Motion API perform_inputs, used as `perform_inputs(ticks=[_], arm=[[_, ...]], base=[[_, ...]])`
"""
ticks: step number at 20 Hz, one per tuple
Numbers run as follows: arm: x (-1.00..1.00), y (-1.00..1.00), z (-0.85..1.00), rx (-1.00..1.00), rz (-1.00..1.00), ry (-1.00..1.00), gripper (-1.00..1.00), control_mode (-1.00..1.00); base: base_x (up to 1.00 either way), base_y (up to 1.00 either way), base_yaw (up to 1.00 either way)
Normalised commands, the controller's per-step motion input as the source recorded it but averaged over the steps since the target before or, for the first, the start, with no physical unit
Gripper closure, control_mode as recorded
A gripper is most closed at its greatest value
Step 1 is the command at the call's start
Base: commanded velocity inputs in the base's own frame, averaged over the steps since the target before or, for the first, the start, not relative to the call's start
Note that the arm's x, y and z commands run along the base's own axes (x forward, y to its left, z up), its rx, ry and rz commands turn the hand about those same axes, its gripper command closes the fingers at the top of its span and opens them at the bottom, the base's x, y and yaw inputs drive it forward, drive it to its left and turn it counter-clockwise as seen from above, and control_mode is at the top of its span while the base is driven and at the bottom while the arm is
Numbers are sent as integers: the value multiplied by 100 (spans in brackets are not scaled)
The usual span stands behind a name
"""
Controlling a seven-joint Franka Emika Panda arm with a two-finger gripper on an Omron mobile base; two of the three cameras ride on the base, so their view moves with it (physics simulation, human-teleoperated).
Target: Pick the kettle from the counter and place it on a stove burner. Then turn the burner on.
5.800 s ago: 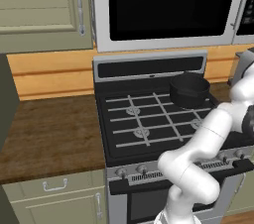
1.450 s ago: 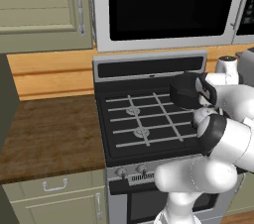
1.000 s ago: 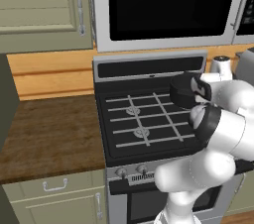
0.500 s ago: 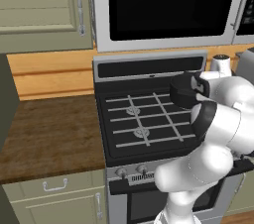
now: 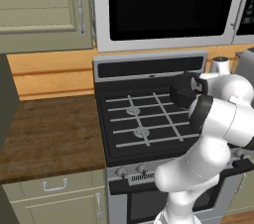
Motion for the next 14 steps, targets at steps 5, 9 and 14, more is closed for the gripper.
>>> perform_inputs(ticks=[5,9,14], arm=[[0,0,-37,0,-3,-2,100,-100],[0,0,-4,0,-3,-8,100,-100],[9,0,0,0,-4,-7,100,-100]], base=[[0,0,0],[0,0,0],[0,0,0]])
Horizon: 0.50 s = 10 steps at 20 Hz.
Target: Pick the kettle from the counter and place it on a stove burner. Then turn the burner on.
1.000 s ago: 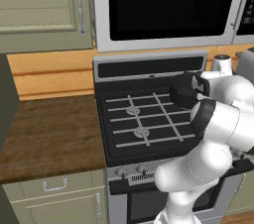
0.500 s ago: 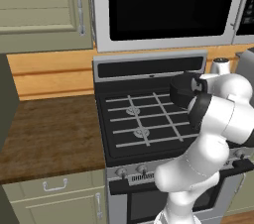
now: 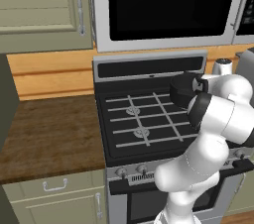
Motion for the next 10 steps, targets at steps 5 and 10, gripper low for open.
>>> perform_inputs(ticks=[5,10], arm=[[2,-1,0,0,-3,0,100,-100],[0,0,0,0,0,0,-100,-100]], base=[[0,0,0],[0,0,0]])
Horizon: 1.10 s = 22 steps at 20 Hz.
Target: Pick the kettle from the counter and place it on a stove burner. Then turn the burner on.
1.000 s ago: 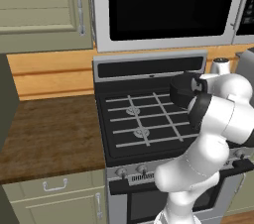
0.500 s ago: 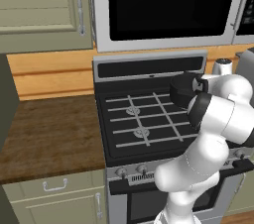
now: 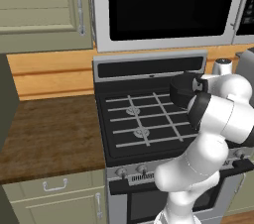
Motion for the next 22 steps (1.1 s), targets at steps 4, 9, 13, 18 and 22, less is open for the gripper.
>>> perform_inputs(ticks=[4,9,13,18,22], arm=[[0,0,0,0,0,0,-100,-100],[0,0,1,-2,0,0,-100,-100],[-9,0,9,-5,0,0,-100,-100],[-2,0,67,-1,0,0,-100,-100],[-37,0,60,0,0,0,-100,-100]], base=[[0,0,0],[0,0,0],[0,0,0],[0,0,0],[0,0,0]])
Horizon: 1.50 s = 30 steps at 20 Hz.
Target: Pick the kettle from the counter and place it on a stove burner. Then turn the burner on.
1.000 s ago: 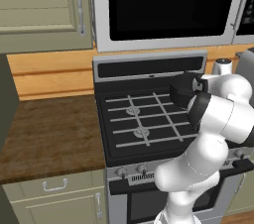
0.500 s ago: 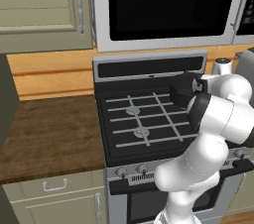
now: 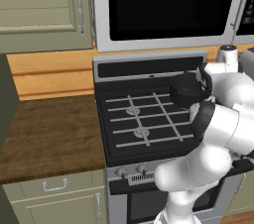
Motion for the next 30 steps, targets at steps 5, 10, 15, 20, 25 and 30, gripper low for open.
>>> perform_inputs(ticks=[5,10,15,20,25,30], arm=[[-96,-2,6,3,4,-10,-100,-100],[-100,-30,0,8,20,-31,-100,-100],[-100,-42,0,3,35,-27,-100,-100],[-61,-32,-5,0,39,-12,-100,-100],[-19,-26,-32,0,19,-13,-100,-100],[-7,-22,-71,1,7,-21,-100,-100]], base=[[0,0,0],[0,0,0],[0,0,0],[0,0,0],[0,0,0],[0,0,0]])
